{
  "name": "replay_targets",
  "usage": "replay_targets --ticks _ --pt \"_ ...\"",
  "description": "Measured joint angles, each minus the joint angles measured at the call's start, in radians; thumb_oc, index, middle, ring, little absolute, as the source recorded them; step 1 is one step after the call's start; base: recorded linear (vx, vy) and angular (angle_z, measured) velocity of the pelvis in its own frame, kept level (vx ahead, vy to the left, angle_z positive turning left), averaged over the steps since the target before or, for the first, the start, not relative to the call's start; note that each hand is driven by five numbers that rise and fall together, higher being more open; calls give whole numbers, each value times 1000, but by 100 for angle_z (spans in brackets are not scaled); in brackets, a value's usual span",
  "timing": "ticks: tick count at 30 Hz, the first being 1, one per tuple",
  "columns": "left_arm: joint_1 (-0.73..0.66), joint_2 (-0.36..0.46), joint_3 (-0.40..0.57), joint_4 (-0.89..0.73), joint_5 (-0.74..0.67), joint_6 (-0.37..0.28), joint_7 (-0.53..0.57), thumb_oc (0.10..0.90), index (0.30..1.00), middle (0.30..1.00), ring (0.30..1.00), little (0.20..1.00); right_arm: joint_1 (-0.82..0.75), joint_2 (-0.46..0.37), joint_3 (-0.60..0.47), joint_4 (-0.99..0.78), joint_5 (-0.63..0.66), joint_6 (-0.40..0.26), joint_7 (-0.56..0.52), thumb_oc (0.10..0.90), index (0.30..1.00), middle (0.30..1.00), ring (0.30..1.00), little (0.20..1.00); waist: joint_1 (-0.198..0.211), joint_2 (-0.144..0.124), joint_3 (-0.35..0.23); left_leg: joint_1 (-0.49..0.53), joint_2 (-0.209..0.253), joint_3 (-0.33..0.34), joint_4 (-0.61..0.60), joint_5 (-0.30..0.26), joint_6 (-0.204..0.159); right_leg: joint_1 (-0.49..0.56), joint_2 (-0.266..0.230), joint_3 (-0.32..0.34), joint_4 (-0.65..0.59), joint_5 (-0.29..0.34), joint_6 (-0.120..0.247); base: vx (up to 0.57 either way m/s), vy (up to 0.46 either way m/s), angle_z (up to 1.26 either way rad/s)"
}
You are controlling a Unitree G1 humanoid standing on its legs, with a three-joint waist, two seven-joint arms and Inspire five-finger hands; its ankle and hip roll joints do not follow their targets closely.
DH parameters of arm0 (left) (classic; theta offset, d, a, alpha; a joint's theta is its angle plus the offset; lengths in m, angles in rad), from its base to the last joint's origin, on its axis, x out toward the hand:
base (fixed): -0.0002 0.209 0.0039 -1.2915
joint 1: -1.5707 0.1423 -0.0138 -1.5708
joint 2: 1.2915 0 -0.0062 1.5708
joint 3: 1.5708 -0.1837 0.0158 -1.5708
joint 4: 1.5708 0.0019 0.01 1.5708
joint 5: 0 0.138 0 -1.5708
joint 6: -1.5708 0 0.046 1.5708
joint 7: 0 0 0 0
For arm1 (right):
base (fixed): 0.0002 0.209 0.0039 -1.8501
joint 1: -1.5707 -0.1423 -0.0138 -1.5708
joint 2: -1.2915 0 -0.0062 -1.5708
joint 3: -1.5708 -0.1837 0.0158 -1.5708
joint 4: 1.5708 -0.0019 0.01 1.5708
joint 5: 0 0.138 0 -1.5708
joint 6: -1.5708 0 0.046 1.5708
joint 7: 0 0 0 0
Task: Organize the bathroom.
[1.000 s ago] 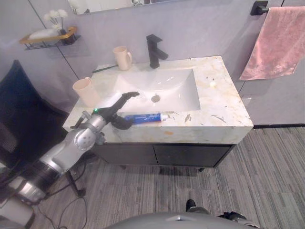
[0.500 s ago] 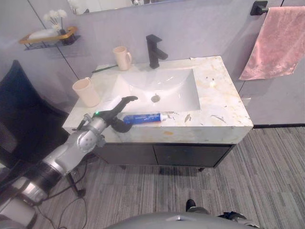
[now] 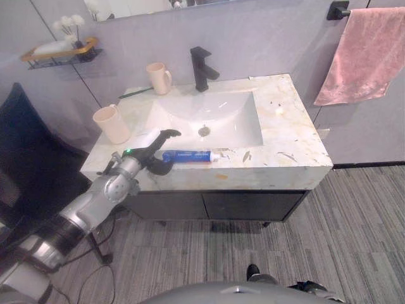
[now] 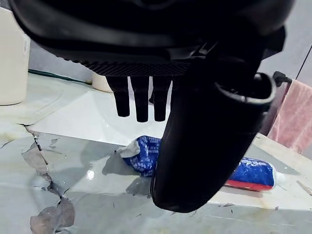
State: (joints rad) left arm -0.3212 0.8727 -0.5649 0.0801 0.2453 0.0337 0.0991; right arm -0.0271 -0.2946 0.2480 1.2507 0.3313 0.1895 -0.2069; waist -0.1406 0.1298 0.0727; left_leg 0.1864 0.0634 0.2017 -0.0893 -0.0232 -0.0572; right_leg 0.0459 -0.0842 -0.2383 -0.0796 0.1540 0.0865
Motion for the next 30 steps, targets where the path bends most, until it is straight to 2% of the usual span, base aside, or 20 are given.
replay_targets --ticks 1,2,4,14,18,22,23,25,28,30 --pt "0 -2 -3 1 0 14 -4 524 486 486 486 486 0 0 0 0 0 0 0 800 900 900 900 900 -1 0 0 -1 0 2 0 0 0 -2 0 1 0 0 0 0 0 0" --pt "-1 -2 -8 3 1 17 -4 497 446 446 446 446 1 0 0 0 0 0 0 800 900 900 900 900 -2 0 0 -1 0 2 0 0 0 -2 0 1 0 0 0 0 0 0" --pt "-3 -3 -13 10 2 24 -7 400 300 300 300 300 2 0 0 0 1 0 -1 800 900 900 900 900 -2 1 -1 -1 0 3 0 0 0 -2 0 2 0 0 0 0 0 0" --pt "-35 -22 -23 39 37 59 -21 400 300 300 300 300 2 -3 0 -1 14 1 -9 800 900 900 900 900 -4 11 -9 -1 0 18 0 -1 0 -9 0 18 0 3 1 15 12 -4" --pt "-35 -26 -33 47 0 49 8 400 300 300 300 300 7 -3 -5 -1 82 -7 -23 800 900 900 900 900 -4 11 -9 -1 -1 22 0 -1 1 -11 1 22 0 4 2 7 24 -2" --pt "-31 -38 -31 66 -99 -16 66 400 300 300 300 300 30 4 -90 -12 240 -73 -65 800 900 900 900 900 -9 6 -5 -2 -1 27 0 -2 1 -16 2 26 0 5 3 -2 52 -4" --pt "-30 -38 -27 66 -139 -52 80 400 300 300 300 300 46 7 -131 -32 291 -116 -87 800 900 900 900 900 -9 4 -3 -4 -2 31 0 -3 2 -19 2 30 0 5 4 -7 61 -10" --pt "-30 -37 -11 58 -167 -85 87 400 300 300 300 300 54 6 -162 -50 325 -155 -109 800 900 900 900 900 -13 -5 3 -3 -3 39 0 -4 2 -23 3 38 0 7 4 -16 62 -13" --pt "0 -37 70 5 -219 -120 137 400 300 300 300 300 90 10 -258 -161 393 -244 -167 800 900 900 900 900 -42 -27 20 -1 -5 55 0 -7 5 -28 5 55 0 12 4 -14 39 -14" --pt "9 -37 134 -25 -266 -132 145 400 300 300 300 300 119 9 -318 -250 433 -273 -207 800 900 900 900 900 -64 -44 31 1 -7 61 0 -8 5 -30 4 61 0 14 6 -22 45 -11"
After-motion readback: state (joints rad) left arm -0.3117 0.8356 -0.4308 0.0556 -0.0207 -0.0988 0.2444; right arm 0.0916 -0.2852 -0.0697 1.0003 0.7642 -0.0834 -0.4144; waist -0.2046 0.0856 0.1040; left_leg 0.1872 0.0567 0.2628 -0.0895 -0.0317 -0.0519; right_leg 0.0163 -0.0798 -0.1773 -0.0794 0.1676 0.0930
